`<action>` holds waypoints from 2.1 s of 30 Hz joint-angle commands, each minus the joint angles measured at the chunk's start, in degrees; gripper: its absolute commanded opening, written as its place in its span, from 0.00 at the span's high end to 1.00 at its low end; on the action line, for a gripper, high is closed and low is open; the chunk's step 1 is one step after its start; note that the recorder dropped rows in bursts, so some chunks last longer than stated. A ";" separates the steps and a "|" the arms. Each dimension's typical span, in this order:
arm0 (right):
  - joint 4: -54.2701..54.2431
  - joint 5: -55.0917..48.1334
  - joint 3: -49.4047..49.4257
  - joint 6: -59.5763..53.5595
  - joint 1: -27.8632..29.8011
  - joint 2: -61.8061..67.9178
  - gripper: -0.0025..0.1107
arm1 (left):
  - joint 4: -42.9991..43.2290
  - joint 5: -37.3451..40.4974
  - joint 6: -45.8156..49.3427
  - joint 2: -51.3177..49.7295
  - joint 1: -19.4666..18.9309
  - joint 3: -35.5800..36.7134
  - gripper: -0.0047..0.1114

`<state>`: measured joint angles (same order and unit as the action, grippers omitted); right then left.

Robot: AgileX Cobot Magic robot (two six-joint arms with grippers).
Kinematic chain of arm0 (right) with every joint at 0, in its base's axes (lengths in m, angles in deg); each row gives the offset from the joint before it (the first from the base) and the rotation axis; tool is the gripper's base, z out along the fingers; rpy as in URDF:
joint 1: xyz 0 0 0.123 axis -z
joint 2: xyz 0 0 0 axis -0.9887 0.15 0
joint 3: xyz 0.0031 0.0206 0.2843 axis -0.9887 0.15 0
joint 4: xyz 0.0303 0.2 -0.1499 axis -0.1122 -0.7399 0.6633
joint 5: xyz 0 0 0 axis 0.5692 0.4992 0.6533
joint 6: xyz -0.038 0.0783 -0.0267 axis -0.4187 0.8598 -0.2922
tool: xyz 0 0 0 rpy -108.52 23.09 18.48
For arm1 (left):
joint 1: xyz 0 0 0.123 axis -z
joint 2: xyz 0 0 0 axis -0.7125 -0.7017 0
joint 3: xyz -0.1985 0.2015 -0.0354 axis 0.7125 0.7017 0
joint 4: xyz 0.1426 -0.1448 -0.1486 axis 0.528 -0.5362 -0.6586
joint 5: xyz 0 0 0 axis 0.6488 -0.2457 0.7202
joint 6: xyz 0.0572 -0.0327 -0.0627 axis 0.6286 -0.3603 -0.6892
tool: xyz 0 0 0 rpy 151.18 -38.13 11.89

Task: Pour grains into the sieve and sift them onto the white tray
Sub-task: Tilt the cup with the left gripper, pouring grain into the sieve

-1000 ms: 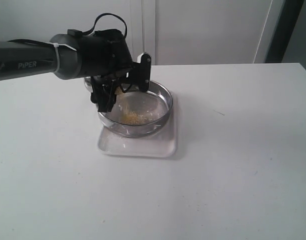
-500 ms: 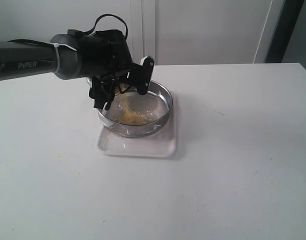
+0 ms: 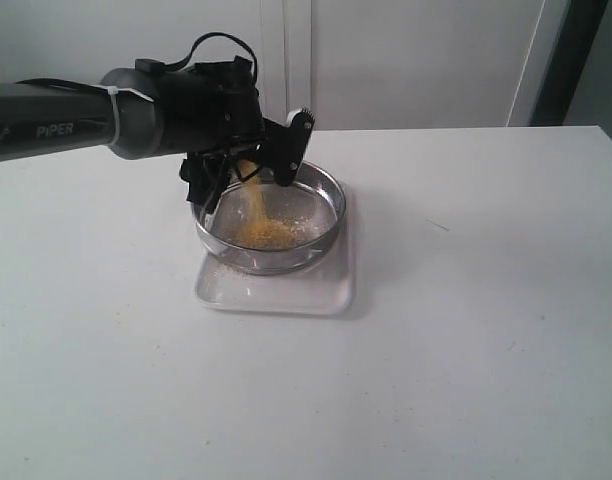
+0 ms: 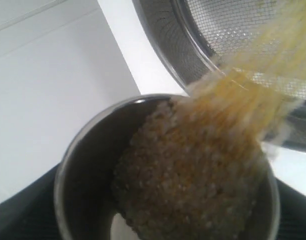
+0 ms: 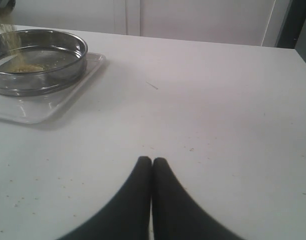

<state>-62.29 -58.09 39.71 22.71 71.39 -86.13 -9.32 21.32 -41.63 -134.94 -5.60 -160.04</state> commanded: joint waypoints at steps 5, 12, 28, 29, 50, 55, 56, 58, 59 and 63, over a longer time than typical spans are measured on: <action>-0.22 0.41 0.14 0.34 -0.24 -0.26 0.98 | 6.05 -0.47 -0.13 0.49 0.25 -0.52 0.96; -0.22 0.41 0.14 0.34 -0.24 -0.26 0.98 | 6.62 -0.47 2.66 0.49 0.40 -0.52 0.96; -0.22 0.41 0.14 0.71 -0.24 -0.26 0.98 | 6.67 -0.43 16.76 0.49 1.98 -0.52 0.96; -0.22 0.41 0.14 1.40 -0.24 -0.26 0.98 | 6.67 -0.42 16.88 0.49 1.98 -0.52 0.96; -0.22 0.41 0.14 1.34 -0.24 -0.26 0.98 | 6.67 -2.33 16.99 0.49 1.98 -0.52 0.96; -0.22 0.41 0.14 1.34 -0.24 -0.26 0.98 | 6.67 -3.49 16.99 0.49 1.98 -0.52 0.96; -0.22 0.41 0.14 1.34 -0.24 -0.26 0.98 | 6.67 -3.73 16.99 0.49 1.98 -0.52 0.96; -0.22 0.41 0.14 1.34 -0.24 -0.26 0.98 | 6.67 -4.47 16.99 0.49 1.98 -0.52 0.96; -0.22 0.41 0.14 1.34 -0.24 -0.26 0.98 | 6.67 -5.08 16.99 0.49 1.98 -0.52 0.96; -0.22 0.41 0.14 1.34 -0.24 -0.26 0.98 | 6.67 -6.53 16.99 0.49 1.98 -0.52 0.96</action>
<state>-62.29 -58.09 39.71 23.76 71.39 -86.13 -3.45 15.52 -24.64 -134.94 -3.99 -160.04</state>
